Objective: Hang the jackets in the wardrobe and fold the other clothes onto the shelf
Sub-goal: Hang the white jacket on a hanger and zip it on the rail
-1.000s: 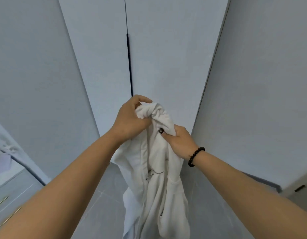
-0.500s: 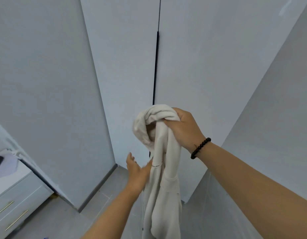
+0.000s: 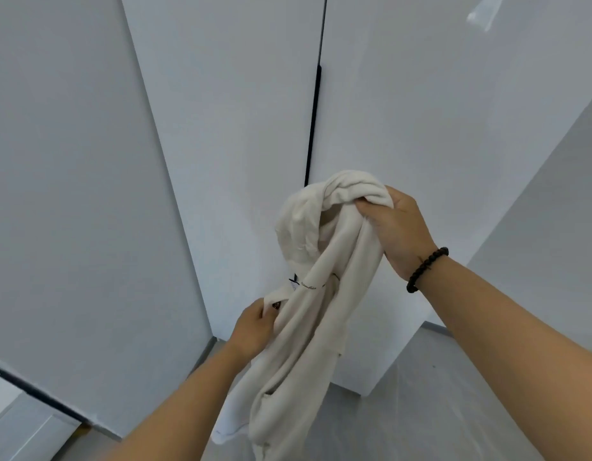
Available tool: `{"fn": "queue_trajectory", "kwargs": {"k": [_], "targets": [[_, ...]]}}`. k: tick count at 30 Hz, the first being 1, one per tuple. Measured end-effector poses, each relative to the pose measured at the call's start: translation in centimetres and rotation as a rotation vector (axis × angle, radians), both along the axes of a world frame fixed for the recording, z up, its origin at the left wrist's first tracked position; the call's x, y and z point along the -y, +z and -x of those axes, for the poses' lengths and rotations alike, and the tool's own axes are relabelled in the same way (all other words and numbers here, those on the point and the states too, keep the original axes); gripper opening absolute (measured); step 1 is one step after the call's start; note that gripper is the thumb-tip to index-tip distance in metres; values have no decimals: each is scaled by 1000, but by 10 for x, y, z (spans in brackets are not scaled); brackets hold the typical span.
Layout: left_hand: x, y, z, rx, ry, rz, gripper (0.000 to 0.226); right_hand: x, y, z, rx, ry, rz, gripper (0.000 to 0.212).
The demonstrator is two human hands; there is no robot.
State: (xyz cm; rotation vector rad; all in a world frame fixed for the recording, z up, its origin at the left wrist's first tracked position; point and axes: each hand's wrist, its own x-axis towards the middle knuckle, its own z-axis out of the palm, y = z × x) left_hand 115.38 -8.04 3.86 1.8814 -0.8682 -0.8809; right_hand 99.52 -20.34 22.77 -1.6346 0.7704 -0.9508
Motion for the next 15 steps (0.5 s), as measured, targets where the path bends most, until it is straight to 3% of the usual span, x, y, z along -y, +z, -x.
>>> {"fn": "queue_trajectory", "kwargs": {"k": [4, 10, 15], "targets": [[5, 23, -27, 61, 63, 108, 41, 13, -26, -10, -77, -66, -27, 11], [16, 70, -50, -26, 165, 269, 41, 34, -77, -24, -243, -94, -98, 29], [31, 112, -49, -63, 156, 425, 31, 50, -115, -32, -378, -80, -179, 21]]}}
